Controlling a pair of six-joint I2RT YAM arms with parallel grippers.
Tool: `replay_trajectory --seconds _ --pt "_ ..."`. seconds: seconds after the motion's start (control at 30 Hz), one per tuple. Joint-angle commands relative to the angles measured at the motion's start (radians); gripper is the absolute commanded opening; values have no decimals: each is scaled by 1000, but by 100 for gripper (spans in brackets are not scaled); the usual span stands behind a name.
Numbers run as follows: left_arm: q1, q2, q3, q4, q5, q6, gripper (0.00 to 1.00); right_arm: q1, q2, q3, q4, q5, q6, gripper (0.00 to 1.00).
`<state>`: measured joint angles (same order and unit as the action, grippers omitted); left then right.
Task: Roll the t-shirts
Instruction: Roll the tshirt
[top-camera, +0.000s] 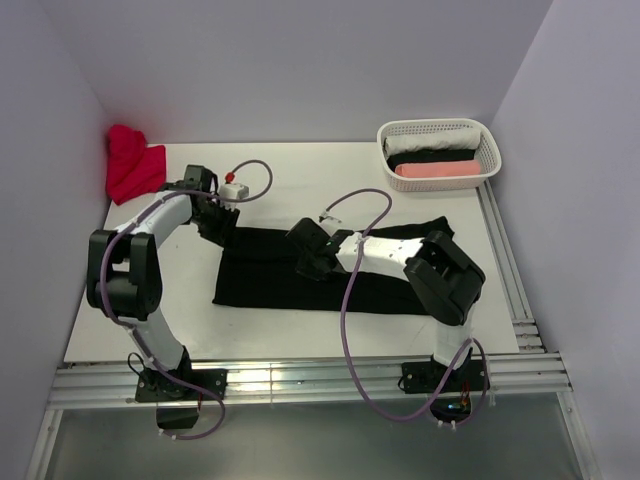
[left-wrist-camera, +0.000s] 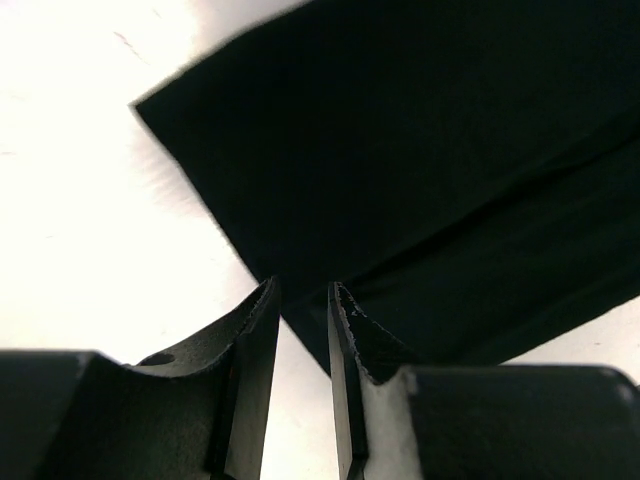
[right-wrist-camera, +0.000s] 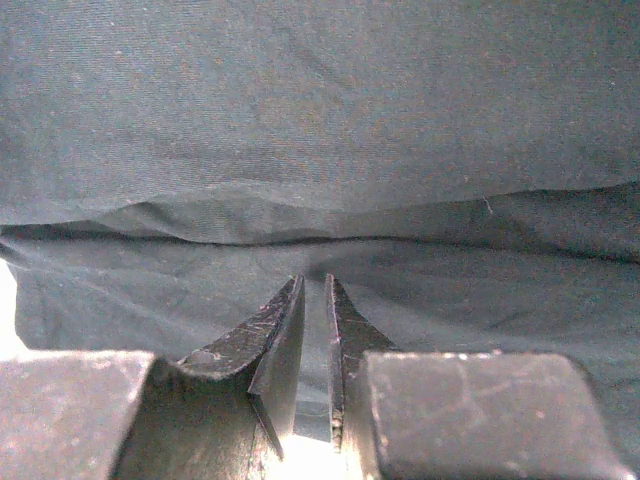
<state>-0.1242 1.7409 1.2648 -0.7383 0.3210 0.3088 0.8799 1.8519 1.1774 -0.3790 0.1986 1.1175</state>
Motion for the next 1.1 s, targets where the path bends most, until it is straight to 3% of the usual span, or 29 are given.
replay_trajectory --seconds 0.0,0.33,0.53,0.83,1.07 --pt "-17 19 -21 11 29 22 32 8 12 39 -23 25 -10 22" --pt "-23 -30 -160 48 -26 85 32 16 0 97 -63 45 -24 22" --pt "-19 3 -156 57 -27 75 32 36 20 154 -75 48 -35 22" --pt "59 -35 62 -21 62 29 47 76 47 205 -84 64 -22 23" --pt "176 141 248 -160 202 47 53 134 131 350 -121 70 -16 25"
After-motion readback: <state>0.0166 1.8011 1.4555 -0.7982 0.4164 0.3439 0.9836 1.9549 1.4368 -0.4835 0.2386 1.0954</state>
